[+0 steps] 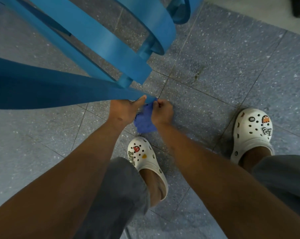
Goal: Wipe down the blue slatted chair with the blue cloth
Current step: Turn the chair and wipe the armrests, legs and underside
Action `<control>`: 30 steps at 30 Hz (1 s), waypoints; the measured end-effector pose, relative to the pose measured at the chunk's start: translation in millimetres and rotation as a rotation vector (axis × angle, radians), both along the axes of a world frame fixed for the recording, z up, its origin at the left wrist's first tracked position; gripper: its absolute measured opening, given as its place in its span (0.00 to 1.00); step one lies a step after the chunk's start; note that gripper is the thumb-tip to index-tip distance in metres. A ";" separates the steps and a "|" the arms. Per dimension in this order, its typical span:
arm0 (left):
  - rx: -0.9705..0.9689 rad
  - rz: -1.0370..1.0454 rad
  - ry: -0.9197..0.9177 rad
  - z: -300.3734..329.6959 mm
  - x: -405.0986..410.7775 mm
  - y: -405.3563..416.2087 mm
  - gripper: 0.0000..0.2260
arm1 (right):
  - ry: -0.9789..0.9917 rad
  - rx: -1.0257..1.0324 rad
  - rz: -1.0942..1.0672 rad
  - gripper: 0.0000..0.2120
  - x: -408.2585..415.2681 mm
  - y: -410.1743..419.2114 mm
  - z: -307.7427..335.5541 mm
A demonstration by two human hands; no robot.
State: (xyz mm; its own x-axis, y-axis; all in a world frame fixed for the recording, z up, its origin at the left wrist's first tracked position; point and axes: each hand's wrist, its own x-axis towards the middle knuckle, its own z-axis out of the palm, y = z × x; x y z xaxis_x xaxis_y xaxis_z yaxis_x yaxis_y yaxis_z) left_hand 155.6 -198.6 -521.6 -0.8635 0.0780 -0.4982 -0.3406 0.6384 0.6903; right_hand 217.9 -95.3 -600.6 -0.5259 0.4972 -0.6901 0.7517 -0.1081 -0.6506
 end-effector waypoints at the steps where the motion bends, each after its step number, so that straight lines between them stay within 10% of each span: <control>1: 0.001 -0.005 -0.019 0.9 -0.6 -0.1 0.36 | -0.039 -0.003 0.020 0.10 -2.7 4.3 -4.5; 9: -0.150 -0.125 0.000 12.8 -0.9 6.4 0.18 | -0.071 -0.010 0.084 0.10 -6.5 4.9 0.0; 30: -0.117 -0.319 0.015 166.1 26.8 -13.7 0.09 | 0.341 -0.189 0.071 0.10 6.0 -3.3 189.5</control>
State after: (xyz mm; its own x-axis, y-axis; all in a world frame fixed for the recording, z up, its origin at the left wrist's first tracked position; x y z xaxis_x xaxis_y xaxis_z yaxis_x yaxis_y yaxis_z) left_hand 182.3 -212.3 -355.6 -0.8122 0.2889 -0.5068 -0.1008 0.7862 0.6097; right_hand 223.9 -98.6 -411.1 -0.7690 0.3324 -0.5461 0.5062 -0.2052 -0.8377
